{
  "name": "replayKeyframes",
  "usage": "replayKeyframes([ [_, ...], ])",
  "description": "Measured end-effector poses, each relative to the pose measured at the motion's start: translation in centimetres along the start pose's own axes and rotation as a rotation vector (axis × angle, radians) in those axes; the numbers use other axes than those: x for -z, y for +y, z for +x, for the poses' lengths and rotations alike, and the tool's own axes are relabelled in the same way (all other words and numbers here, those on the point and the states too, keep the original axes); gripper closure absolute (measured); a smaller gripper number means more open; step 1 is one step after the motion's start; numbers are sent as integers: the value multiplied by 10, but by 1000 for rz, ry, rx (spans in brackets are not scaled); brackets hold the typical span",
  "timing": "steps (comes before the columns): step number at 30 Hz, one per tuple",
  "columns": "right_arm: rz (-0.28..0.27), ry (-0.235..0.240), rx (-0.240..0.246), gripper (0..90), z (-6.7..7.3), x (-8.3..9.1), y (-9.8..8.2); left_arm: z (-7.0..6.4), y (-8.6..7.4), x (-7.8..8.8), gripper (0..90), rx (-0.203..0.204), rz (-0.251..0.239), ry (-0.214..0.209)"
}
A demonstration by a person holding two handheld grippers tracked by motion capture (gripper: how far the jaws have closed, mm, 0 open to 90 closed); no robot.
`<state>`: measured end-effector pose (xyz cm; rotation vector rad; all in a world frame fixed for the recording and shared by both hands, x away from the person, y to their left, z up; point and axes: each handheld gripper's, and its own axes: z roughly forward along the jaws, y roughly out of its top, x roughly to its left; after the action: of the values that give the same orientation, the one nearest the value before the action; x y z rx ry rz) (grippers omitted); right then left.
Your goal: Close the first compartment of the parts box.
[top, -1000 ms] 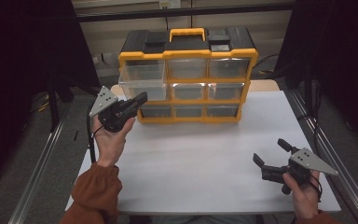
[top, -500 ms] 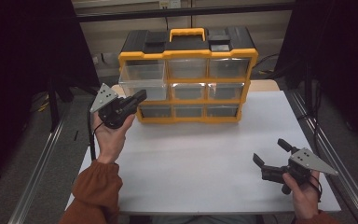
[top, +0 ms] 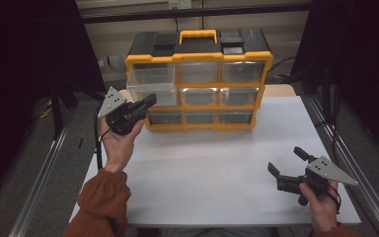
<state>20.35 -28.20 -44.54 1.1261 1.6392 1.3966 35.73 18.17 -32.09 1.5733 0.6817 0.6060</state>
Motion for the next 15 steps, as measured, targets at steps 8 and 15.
replayKeyframes([
  [8,-4,-3,1,0,0,0,0,1,-1,-2,900,9,-2,3],
  [15,3,6,1,0,0,0,0,1,-1,-3,900,9,-2,9],
])
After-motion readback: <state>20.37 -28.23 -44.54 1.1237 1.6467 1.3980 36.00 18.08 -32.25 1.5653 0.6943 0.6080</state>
